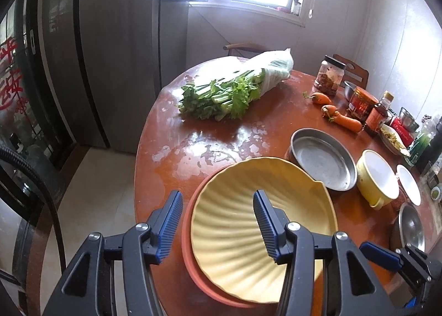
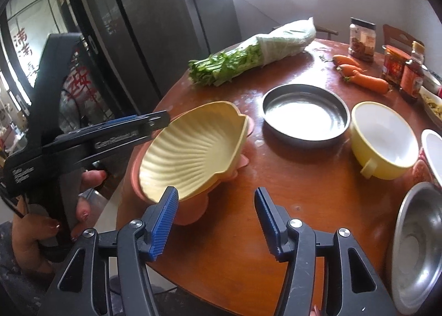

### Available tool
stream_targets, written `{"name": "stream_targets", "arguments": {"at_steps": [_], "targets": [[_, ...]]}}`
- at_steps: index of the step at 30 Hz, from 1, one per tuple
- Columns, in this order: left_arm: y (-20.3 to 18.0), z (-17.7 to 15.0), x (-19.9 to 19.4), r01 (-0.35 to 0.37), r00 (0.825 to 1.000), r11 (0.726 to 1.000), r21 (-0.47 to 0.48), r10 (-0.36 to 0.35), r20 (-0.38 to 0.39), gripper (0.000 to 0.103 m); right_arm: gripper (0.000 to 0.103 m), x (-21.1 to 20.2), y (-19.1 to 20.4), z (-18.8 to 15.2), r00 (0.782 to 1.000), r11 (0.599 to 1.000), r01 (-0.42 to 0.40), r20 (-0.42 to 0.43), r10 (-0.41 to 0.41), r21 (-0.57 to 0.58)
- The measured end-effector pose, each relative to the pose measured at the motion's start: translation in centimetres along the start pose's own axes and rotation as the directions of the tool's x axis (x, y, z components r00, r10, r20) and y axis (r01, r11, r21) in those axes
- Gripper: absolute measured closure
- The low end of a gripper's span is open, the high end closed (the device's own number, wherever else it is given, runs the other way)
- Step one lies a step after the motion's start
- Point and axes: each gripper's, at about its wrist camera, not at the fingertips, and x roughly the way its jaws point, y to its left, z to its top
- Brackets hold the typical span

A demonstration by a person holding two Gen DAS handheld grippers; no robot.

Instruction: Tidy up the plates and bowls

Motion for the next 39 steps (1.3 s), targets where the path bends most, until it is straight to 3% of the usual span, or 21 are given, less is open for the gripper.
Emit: {"name": "stream_targets", "arguments": {"at_steps": [18,28,39], "targets": [[-4.9,-1.6,-3.4,0.068,0.998,0.995,0.078,-0.069,0.007,0.044,0.043,-2.4,-4.8,2.4,0.996,0.997,0.062,0.055,-0.064,0.036],[-6.7,-2.5,-2.8,0.059,0.998,0.988,0.142,-0.06,0.004,0.043,0.043,1.3,-6.4,4.6,0.997,0.997,0.065,0.032,-0.066,0.045],[-6.7,-2.6,-1.9,0.074,0.997,0.985,0.156,-0.074,-0.009,0.041,0.047,7.4,-6.5,5.8,0.988,0.989,0.139,-0.055,-0.142,-0.058]]}}
